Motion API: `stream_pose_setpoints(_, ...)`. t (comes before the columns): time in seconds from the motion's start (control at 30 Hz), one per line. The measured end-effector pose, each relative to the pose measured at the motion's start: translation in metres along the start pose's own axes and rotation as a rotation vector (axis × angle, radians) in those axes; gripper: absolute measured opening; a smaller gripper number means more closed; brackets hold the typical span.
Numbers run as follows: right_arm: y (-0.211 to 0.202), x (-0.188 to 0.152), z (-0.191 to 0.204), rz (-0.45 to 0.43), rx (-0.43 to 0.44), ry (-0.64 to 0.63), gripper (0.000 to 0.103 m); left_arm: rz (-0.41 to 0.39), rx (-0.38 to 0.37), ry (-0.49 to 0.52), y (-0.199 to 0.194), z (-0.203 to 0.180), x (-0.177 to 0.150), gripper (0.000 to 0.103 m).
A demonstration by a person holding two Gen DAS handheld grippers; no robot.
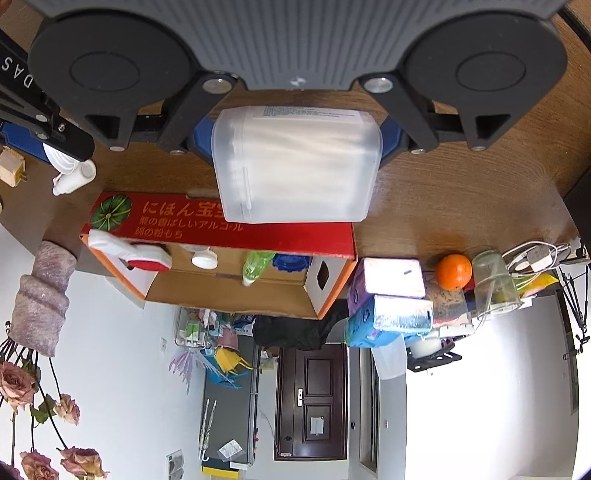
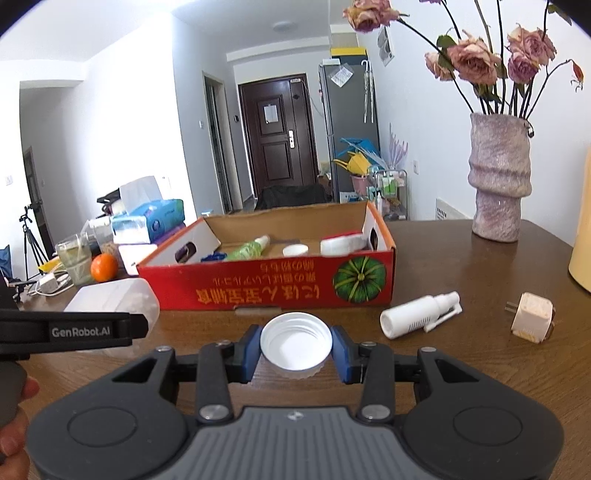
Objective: Organize rigid objects
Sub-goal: 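Carry the plastic box and white cap over the red box with both grippers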
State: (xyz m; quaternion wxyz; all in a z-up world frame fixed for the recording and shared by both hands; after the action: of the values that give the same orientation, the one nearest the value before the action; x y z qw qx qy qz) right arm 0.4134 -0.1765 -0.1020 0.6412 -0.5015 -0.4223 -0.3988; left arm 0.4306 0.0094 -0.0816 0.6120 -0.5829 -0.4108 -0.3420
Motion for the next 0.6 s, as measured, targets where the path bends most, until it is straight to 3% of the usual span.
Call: stream_pose_setpoints(0.6, 0.014, 0.043, -0.005, -0.104, -0.020, 0.018, 0.040, -0.072, 0.005, -0.052, 0.007, -0.015, 0.042, 0.083)
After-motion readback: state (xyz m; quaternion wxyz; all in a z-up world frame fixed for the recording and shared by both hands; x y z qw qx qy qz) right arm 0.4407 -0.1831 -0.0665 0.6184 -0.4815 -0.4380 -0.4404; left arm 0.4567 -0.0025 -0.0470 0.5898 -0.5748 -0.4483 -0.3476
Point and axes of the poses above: each gripper's, at about its wrist camera, not at the fingertips, and y roughly the way its jaws point, z to its left, x to its top, the point moved 4 cm from there along y, roughly the way its jaws point, and after that the axes turned 9 degrees about -z, right-handed, at the moved point
